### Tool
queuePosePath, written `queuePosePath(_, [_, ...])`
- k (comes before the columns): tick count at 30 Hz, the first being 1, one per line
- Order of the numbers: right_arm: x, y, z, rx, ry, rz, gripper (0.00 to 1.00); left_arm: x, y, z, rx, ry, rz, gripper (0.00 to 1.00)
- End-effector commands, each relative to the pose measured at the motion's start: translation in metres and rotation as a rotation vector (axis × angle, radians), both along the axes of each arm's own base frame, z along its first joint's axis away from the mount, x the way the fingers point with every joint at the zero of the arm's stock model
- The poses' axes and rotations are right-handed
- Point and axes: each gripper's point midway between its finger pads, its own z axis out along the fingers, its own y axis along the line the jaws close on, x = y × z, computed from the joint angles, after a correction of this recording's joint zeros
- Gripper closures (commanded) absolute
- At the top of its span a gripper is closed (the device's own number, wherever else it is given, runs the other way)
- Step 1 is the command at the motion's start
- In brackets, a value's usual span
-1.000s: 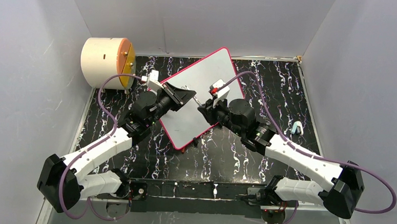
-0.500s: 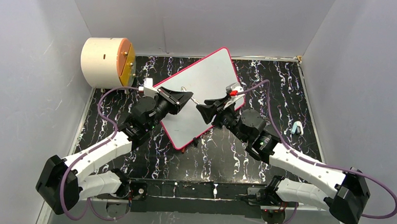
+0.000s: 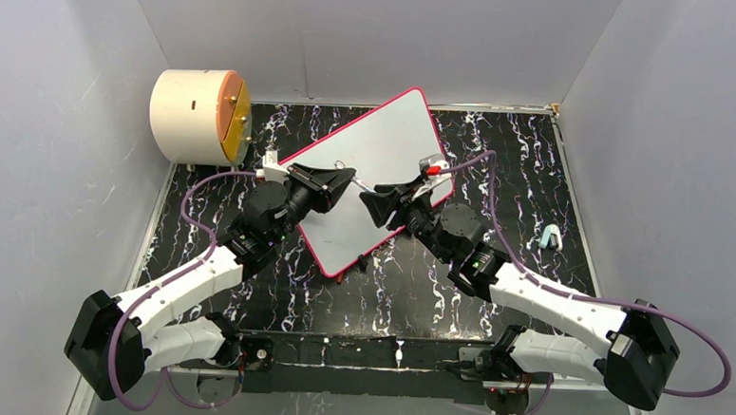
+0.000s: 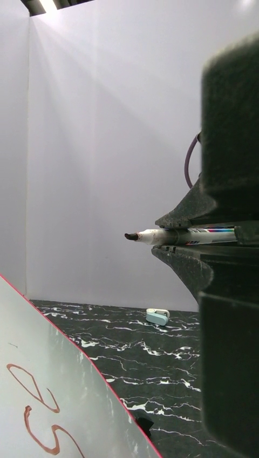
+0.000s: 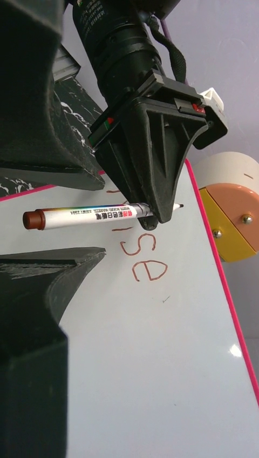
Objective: Write a sentence on the whiteboard
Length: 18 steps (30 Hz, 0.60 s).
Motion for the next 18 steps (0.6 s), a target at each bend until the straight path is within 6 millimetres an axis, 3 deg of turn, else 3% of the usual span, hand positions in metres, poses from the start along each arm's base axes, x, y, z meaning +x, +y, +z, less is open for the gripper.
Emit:
queuePosePath(1, [-0.0018,0.0066,0.0233,0.083,-0.032,0.024,0.5,-0.0014,-0.0008,0.0129,-0.052,-0.011,0.005,1.0])
queuePosePath(15, [-0.0004,0.0046,0.0287,0.118,-0.054,0.012,0.58,-0.0049,-0.0089,0.0074,-0.08,0.018,-0.021,1.0])
queuePosePath(18, [0.0002,0.0039,0.0286,0.121,-0.055,0.008,0.65,-0.0053,-0.0098,0.0055,-0.09,0.026,-0.024,1.0])
